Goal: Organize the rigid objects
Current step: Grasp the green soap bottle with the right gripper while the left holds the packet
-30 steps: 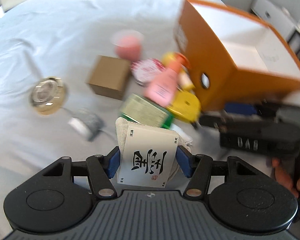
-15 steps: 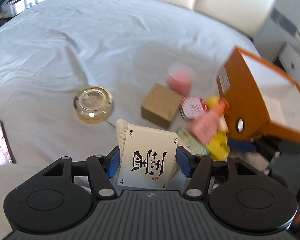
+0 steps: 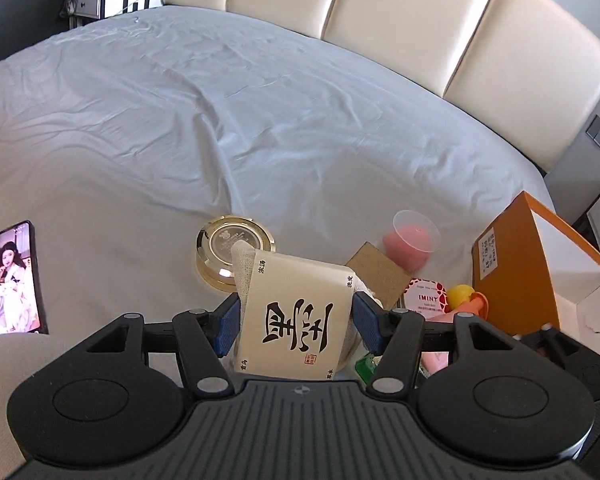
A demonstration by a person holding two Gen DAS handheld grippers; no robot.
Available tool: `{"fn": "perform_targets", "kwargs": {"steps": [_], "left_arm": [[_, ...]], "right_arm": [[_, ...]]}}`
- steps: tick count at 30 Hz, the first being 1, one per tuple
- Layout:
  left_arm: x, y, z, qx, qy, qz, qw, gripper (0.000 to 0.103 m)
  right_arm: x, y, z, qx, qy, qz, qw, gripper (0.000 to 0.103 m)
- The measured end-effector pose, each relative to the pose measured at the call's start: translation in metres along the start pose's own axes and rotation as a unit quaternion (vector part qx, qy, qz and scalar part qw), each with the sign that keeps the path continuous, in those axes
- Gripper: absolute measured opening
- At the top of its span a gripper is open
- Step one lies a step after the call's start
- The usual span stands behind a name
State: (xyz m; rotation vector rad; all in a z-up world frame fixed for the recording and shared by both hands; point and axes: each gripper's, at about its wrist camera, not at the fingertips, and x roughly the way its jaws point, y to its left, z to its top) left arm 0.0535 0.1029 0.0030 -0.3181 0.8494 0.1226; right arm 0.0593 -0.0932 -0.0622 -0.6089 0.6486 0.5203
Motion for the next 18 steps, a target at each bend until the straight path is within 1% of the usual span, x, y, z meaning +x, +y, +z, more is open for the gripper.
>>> {"fn": "perform_targets", "kwargs": {"steps": [1, 2, 3, 4, 6, 7, 8, 9, 10, 11, 13, 14, 15, 16, 18], "left_arm": [[0.001, 0.001, 0.0, -0.002, 0.002, -0.005, 1.0, 0.068], [0.001, 0.001, 0.0, -0.002, 0.004, -0.008, 1.0, 0.068], [0.001, 0.001, 0.0, -0.002, 0.004, -0.01, 0.9999, 0.068], [0.002, 0.0, 0.0, -0.001, 0.004, -0.011, 0.9999, 0.068], [0.001, 0.001, 0.001, -0.001, 0.002, -0.013, 0.9999, 0.068], [0.002, 0.001, 0.001, -0.001, 0.003, -0.015, 0.9999, 0.068], [0.002, 0.001, 0.001, -0.001, 0.004, -0.017, 0.9998, 0.068], [0.002, 0.0, 0.001, -0.001, 0.005, -0.018, 0.9998, 0.068], [0.003, 0.0, 0.001, -0.001, 0.006, -0.019, 0.9998, 0.068], [0.003, 0.0, 0.001, -0.001, 0.007, -0.019, 0.9998, 0.068], [0.003, 0.0, 0.001, 0.0, 0.006, -0.021, 0.9998, 0.068], [0.002, 0.0, 0.001, -0.001, 0.006, -0.022, 0.9997, 0.068], [0.002, 0.0, 0.0, -0.001, 0.006, -0.022, 0.9997, 0.068], [0.002, 0.0, 0.0, -0.001, 0.006, -0.022, 0.9998, 0.068], [0.002, 0.0, 0.0, 0.001, 0.005, -0.02, 0.9998, 0.068]], "right_arm": [[0.0, 0.001, 0.002, 0.0, -0.002, -0.006, 1.0, 0.053], [-0.002, 0.003, 0.004, -0.003, -0.008, -0.008, 1.0, 0.056], [-0.001, 0.004, 0.005, -0.007, -0.006, -0.004, 1.0, 0.06], [0.003, 0.004, 0.007, -0.006, 0.004, 0.001, 1.0, 0.06], [0.012, 0.0, 0.007, 0.017, 0.03, 0.027, 0.999, 0.06], [0.017, -0.004, 0.006, 0.035, 0.046, 0.049, 0.997, 0.062], [0.019, -0.007, 0.005, 0.053, 0.051, 0.068, 0.995, 0.066], [0.019, -0.007, 0.004, 0.057, 0.052, 0.076, 0.994, 0.068], [0.019, -0.005, 0.005, 0.049, 0.053, 0.077, 0.994, 0.068], [0.02, -0.001, 0.005, 0.038, 0.054, 0.074, 0.995, 0.067], [0.018, 0.006, 0.005, 0.03, 0.059, 0.085, 0.994, 0.057], [0.017, 0.009, 0.005, 0.031, 0.066, 0.097, 0.993, 0.046], [0.015, 0.01, 0.004, 0.034, 0.073, 0.109, 0.991, 0.046], [0.013, 0.013, 0.003, 0.032, 0.071, 0.107, 0.991, 0.046], [0.013, 0.018, 0.002, 0.017, 0.071, 0.088, 0.993, 0.047]]}}
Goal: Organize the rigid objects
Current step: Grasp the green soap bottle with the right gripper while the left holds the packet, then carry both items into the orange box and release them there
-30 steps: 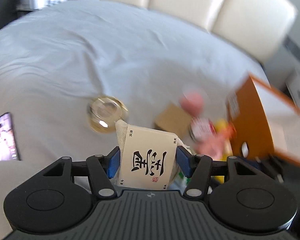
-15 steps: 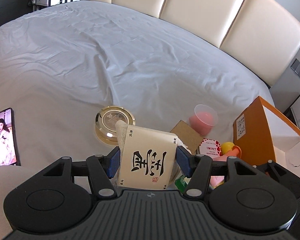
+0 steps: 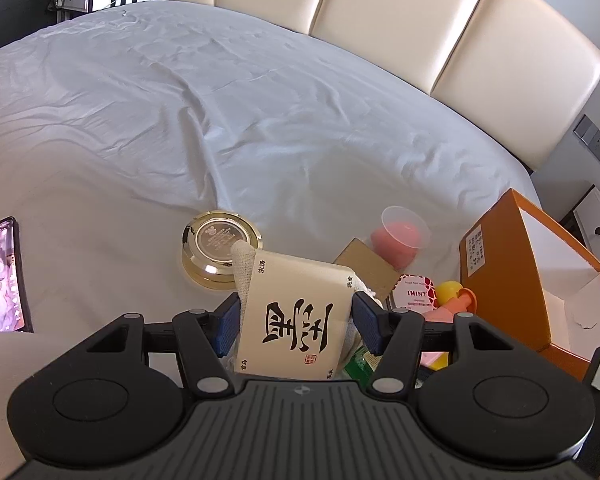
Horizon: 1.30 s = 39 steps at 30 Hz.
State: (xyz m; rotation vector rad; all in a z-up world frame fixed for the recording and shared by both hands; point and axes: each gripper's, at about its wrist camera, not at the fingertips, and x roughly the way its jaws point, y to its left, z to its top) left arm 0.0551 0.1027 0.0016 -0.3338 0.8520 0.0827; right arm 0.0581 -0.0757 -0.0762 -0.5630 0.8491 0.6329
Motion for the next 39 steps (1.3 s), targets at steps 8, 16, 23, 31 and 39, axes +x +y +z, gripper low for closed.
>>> {"fn": "perform_targets", "kwargs": {"steps": [8, 16, 23, 31, 39], "left_arm": [[-0.001, -0.004, -0.001, 0.01, -0.004, 0.012, 0.9999, 0.068], [-0.001, -0.006, -0.002, 0.019, -0.006, 0.023, 0.9995, 0.068], [-0.011, -0.008, -0.004, 0.023, -0.01, 0.009, 0.9997, 0.068], [-0.042, -0.05, 0.007, 0.066, -0.03, -0.044, 0.9964, 0.068], [-0.054, -0.144, 0.033, 0.169, -0.047, -0.134, 0.9753, 0.068]], "right_arm": [[0.029, -0.025, 0.008, 0.08, 0.047, 0.015, 0.996, 0.05], [0.007, -0.042, -0.01, 0.183, 0.034, 0.071, 0.98, 0.046], [-0.053, -0.066, -0.022, 0.211, -0.026, 0.062, 0.975, 0.046], [-0.132, -0.135, -0.039, 0.303, -0.102, 0.077, 0.945, 0.046], [-0.163, -0.213, -0.076, 0.405, -0.124, -0.025, 0.906, 0.046]]}}
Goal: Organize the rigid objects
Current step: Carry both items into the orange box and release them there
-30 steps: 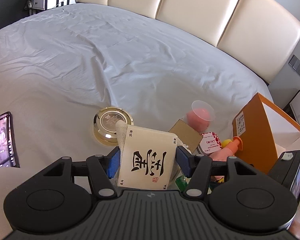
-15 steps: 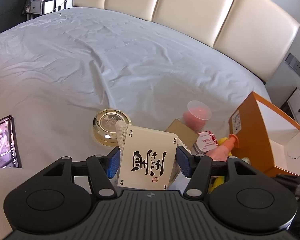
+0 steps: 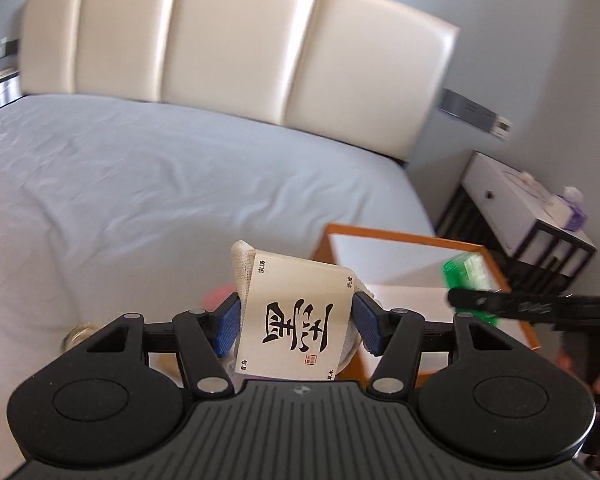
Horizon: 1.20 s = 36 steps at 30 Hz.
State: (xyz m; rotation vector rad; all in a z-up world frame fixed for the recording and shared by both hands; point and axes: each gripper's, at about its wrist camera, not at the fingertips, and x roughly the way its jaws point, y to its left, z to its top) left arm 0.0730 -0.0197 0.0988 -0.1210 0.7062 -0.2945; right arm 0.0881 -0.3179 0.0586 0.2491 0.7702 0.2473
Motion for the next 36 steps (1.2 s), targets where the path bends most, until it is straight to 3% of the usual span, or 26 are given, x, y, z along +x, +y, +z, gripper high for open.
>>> {"fn": "perform_targets", "kwargs": {"steps": [4, 8, 14, 16, 23, 28, 36], "left_arm": [[0.028, -0.04, 0.018, 0.061, 0.018, -0.057, 0.9963, 0.068], [0.063, -0.081, 0.024, 0.147, 0.056, -0.1, 0.9825, 0.068], [0.125, -0.116, 0.006, 0.205, 0.186, -0.061, 0.9589, 0.067], [0.134, -0.121, -0.002, 0.227, 0.198, -0.056, 0.9519, 0.067], [0.18, -0.135, -0.007, 0.237, 0.284, -0.03, 0.9288, 0.067], [0.202, -0.143, -0.013, 0.249, 0.323, -0.027, 0.9127, 0.067], [0.212, -0.136, -0.015, 0.225, 0.341, -0.038, 0.9118, 0.07]], "right_arm": [[0.009, -0.037, -0.002, 0.041, 0.013, -0.045, 0.998, 0.046], [0.011, -0.054, -0.003, 0.054, 0.011, -0.058, 0.997, 0.046], [0.012, -0.068, -0.007, 0.044, 0.015, -0.077, 0.996, 0.046], [0.012, -0.072, -0.007, 0.046, 0.018, -0.078, 0.996, 0.046], [0.035, -0.083, -0.004, 0.045, 0.037, -0.08, 0.995, 0.045], [0.047, -0.082, -0.002, 0.042, 0.046, -0.073, 0.995, 0.045], [0.061, -0.078, -0.002, 0.038, 0.061, -0.062, 0.995, 0.045]]}}
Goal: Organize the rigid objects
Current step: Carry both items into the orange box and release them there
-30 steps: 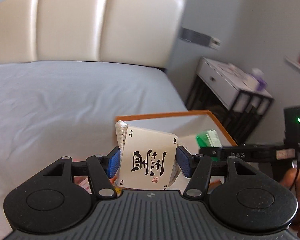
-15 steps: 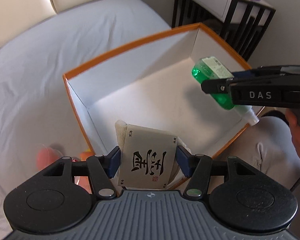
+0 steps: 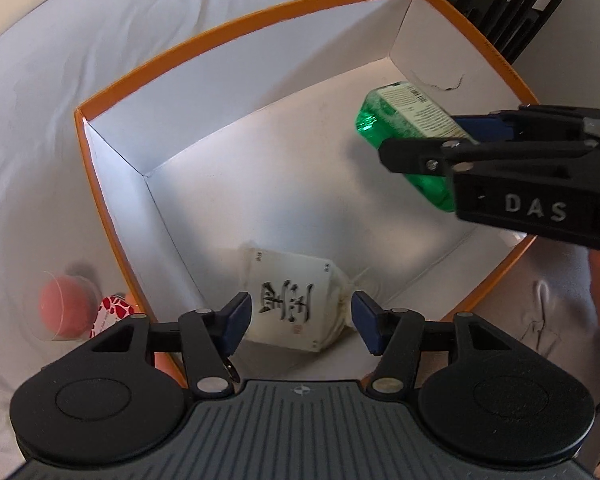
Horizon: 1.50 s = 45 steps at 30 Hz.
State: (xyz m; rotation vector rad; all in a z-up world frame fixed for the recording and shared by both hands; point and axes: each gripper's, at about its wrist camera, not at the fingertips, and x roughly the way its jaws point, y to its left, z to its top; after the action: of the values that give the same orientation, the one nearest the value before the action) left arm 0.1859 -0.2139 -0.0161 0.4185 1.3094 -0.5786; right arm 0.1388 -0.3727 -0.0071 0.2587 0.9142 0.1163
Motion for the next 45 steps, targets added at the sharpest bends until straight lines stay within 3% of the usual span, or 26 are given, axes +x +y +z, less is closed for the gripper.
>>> {"fn": "perform_targets", "kwargs": {"steps": [4, 7, 11, 13, 15, 20, 26, 29, 34, 39, 42, 45], "left_arm": [[-0.012, 0.008, -0.005, -0.012, -0.032, 0.001, 0.9994, 0.074], [-0.037, 0.022, -0.014, -0.039, -0.103, -0.02, 0.9937, 0.074], [-0.067, 0.052, -0.034, -0.13, -0.203, -0.021, 0.9703, 0.069], [-0.073, 0.064, -0.042, -0.166, -0.225, -0.016, 0.9601, 0.063], [-0.07, 0.073, -0.049, -0.189, -0.227, -0.014, 0.9554, 0.059], [-0.049, 0.079, -0.06, -0.204, -0.19, -0.042, 0.9594, 0.049], [-0.045, 0.084, -0.071, -0.213, -0.187, -0.067, 0.9568, 0.047], [-0.044, 0.089, -0.07, -0.218, -0.184, -0.077, 0.9554, 0.047], [-0.042, 0.092, -0.069, -0.221, -0.182, -0.086, 0.9543, 0.046], [-0.042, 0.092, -0.069, -0.218, -0.183, -0.09, 0.9543, 0.046], [-0.042, 0.092, -0.07, -0.22, -0.185, -0.093, 0.9532, 0.046], [-0.042, 0.092, -0.072, -0.22, -0.188, -0.095, 0.9524, 0.046]], "right_arm": [[0.006, 0.003, 0.0, -0.001, 0.007, -0.001, 1.0, 0.045], [0.008, 0.005, -0.001, -0.007, 0.011, -0.004, 1.0, 0.045], [0.017, 0.011, -0.002, -0.02, 0.03, -0.013, 0.999, 0.045], [0.024, 0.018, -0.001, -0.034, 0.044, -0.014, 0.998, 0.045], [0.033, 0.029, 0.001, -0.057, 0.057, -0.012, 0.997, 0.045], [0.057, 0.058, 0.011, -0.132, 0.099, -0.02, 0.986, 0.045], [0.089, 0.072, 0.014, -0.188, 0.153, -0.048, 0.969, 0.045], [0.097, 0.078, 0.011, -0.194, 0.179, -0.026, 0.964, 0.045], [0.102, 0.096, 0.007, -0.223, 0.18, 0.003, 0.958, 0.045], [0.1, 0.107, 0.006, -0.213, 0.217, 0.098, 0.948, 0.046], [0.096, 0.121, -0.002, -0.261, 0.195, 0.067, 0.943, 0.045], [0.094, 0.114, 0.003, -0.241, 0.192, 0.063, 0.949, 0.045]]}}
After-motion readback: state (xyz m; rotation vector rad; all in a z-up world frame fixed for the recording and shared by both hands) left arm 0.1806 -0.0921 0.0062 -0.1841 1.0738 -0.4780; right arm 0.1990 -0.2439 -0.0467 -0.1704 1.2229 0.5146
